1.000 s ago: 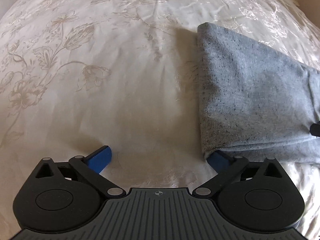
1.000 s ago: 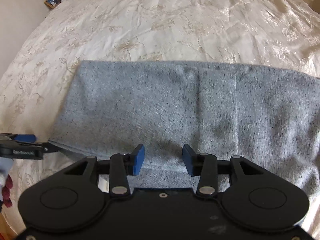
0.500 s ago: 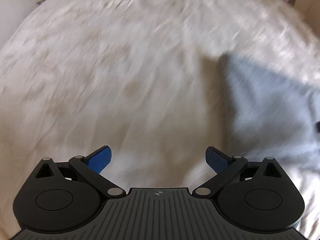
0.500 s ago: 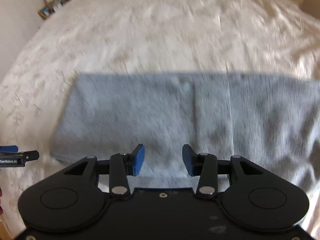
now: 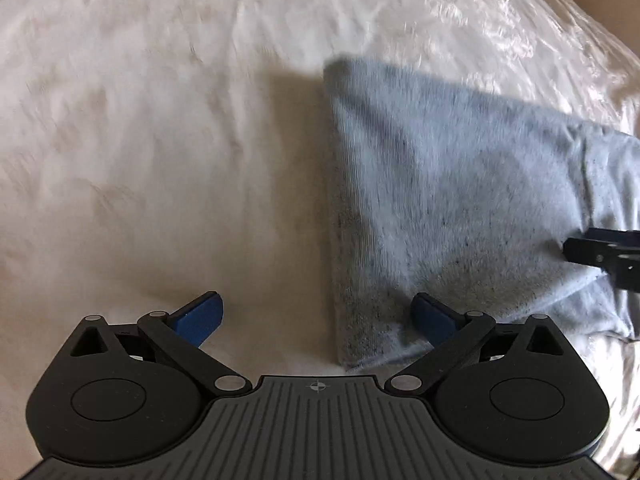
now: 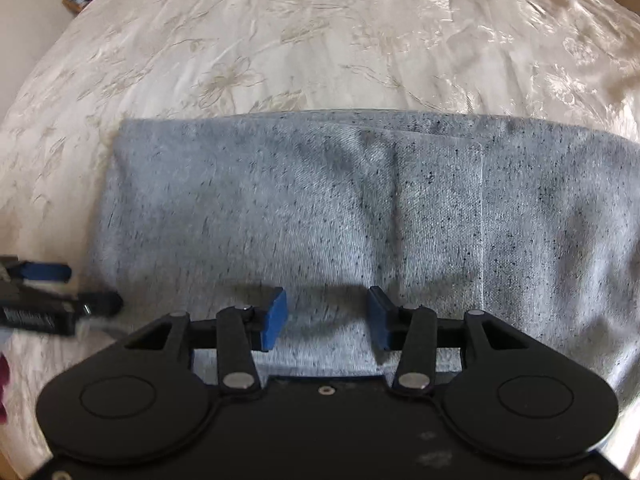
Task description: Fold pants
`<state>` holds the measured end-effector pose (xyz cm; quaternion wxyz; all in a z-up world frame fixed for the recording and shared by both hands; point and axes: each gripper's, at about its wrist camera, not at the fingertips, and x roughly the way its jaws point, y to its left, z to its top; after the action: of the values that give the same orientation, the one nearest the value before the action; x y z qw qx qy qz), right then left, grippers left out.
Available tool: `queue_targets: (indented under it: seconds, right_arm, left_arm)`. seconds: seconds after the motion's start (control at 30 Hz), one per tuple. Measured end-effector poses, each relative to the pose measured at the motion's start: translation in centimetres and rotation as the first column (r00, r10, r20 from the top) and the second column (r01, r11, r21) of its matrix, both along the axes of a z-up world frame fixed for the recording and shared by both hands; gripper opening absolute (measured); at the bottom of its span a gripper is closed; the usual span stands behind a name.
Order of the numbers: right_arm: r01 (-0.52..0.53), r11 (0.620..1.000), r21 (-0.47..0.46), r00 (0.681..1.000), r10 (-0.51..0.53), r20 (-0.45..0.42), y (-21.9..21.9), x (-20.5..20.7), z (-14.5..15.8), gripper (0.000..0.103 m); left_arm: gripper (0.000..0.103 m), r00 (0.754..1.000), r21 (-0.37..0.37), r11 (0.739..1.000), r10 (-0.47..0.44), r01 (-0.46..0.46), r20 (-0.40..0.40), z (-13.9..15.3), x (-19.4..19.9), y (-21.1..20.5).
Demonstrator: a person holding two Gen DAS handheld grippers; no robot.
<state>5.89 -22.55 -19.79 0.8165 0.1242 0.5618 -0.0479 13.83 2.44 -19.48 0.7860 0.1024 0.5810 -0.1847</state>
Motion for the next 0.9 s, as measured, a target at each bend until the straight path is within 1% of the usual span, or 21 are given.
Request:
queue_targets:
  seconds: [0.07,0.13,0.17,0.23,0.3,0.33,0.4,0.47,0.5,0.57,0.6,0.63,0.7,0.73,0.87,0.9]
  right_arm:
    - [0.017,1.0,0.004,0.998,-0.017,0.059,-0.6,0.3,1.1,0.048]
    - [0.024,1.0,-0.014,0.991,-0.022,0.129,-1.0,1.2,2.2,0.049]
    - [0.029,0.999,-0.018,0.989,-0.026,0.148,-1.2,1.8,2.3,0.049]
    - [0.039,0.999,-0.009,0.988,-0.037,0.151,-1.9,3.7,1.8,0.049]
    - [0.049,0.998,-0.03,0.988,-0.044,0.145,-2.6,5.4,0.7,0.048]
    - [0.053,0.998,-0.037,0.99,-0.048,0.131,-3.1,6.0,0.1,0.046]
    - [0.071,0.997,-0.019,0.993,-0.068,0.098,-4.1,7.0,-1.2,0.041]
    - [0.069,0.998,-0.005,0.993,-0.068,0.101,-4.6,7.1,-1.3,0.04]
    - [0.061,0.998,-0.004,0.992,-0.06,0.109,-4.7,7.0,-0.9,0.04]
    - [0.061,0.998,0.0,0.988,-0.061,0.144,-5.0,5.9,0.5,0.044]
    - [0.076,0.997,0.004,0.984,-0.075,0.161,-5.2,5.0,0.9,0.05]
    - [0.096,0.995,0.015,0.98,-0.097,0.176,-5.7,3.9,1.6,0.052]
    - [0.153,0.987,0.043,0.967,-0.159,0.197,-7.2,1.3,2.5,0.054]
    - [0.191,0.981,0.046,0.959,-0.196,0.202,-8.2,-0.2,3.0,0.057]
    - [0.318,0.948,0.018,0.929,-0.315,0.195,-12.0,-6.2,3.8,0.061]
    - [0.349,0.937,0.01,0.92,-0.344,0.189,-13.0,-7.6,3.8,0.064]
  left_arm:
    - [0.102,0.997,-0.014,0.999,-0.033,0.034,0.072,1.7,0.4,-0.6]
    - [0.102,0.992,-0.05,0.997,-0.049,0.055,0.113,2.9,1.5,-1.7]
    - [0.102,0.991,-0.07,0.996,-0.048,0.057,0.125,3.1,2.2,-2.3]
    - [0.102,0.99,-0.079,0.995,-0.043,0.054,0.137,2.6,4.5,-3.3]
    - [0.102,0.987,-0.046,0.998,-0.041,0.049,0.155,1.6,6.2,-4.2]
    - [0.102,0.988,-0.02,0.999,-0.034,0.038,0.152,0.9,6.8,-4.3]
    - [0.102,0.994,0.022,1.0,-0.002,0.0,0.106,-0.6,8.6,-4.4]
    - [0.102,0.998,0.009,1.0,0.03,-0.03,0.05,-1.5,9.5,-3.8]
    - [0.102,0.998,0.007,0.999,0.036,-0.037,0.049,-1.2,9.5,-3.7]
    - [0.102,0.995,0.023,0.999,0.021,-0.023,0.093,0.1,8.5,-3.8]
    - [0.102,0.994,0.028,1.0,0.01,-0.014,0.11,0.8,7.9,-4.0]
    - [0.102,0.992,0.029,1.0,0.004,-0.007,0.123,1.4,7.3,-4.1]
    - [0.102,0.989,0.015,1.0,-0.002,0.0,0.147,2.6,5.9,-4.3]
    - [0.102,0.987,0.007,1.0,-0.008,0.007,0.158,3.2,5.1,-4.6]
    - [0.102,0.982,-0.024,0.997,-0.065,0.07,0.178,4.3,3.3,-7.3]
    - [0.102,0.981,-0.031,0.995,-0.085,0.092,0.175,4.3,2.7,-8.2]
